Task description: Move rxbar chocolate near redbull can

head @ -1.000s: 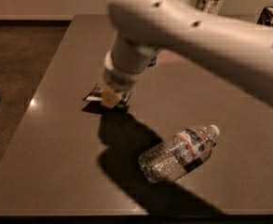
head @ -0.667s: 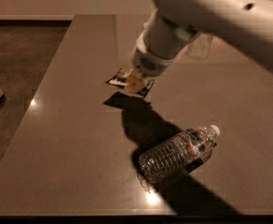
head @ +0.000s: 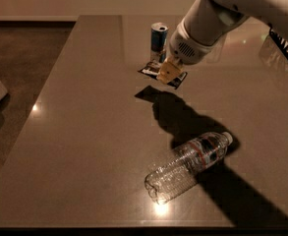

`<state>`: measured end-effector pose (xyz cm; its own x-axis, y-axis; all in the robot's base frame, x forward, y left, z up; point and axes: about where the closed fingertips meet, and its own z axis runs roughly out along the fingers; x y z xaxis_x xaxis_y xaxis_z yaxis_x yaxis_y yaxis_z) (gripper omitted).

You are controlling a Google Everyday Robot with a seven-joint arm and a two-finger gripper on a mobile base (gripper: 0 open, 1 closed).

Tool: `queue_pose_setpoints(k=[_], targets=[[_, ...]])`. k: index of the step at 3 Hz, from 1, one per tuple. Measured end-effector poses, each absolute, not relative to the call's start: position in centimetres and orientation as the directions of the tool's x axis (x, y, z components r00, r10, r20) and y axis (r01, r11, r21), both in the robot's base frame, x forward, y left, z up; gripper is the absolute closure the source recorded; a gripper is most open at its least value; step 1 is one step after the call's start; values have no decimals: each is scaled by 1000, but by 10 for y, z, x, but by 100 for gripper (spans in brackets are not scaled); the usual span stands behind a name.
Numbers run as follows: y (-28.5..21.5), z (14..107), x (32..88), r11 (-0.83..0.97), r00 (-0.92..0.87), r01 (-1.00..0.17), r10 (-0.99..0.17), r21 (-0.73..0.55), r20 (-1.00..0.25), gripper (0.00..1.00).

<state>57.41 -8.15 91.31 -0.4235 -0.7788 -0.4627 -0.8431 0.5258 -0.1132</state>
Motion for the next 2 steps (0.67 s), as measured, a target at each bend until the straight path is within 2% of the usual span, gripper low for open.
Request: queue_pose_setpoints(k=[2], targets=[[-109,901,616,574,-475,-811,-757,-111,-449,100]])
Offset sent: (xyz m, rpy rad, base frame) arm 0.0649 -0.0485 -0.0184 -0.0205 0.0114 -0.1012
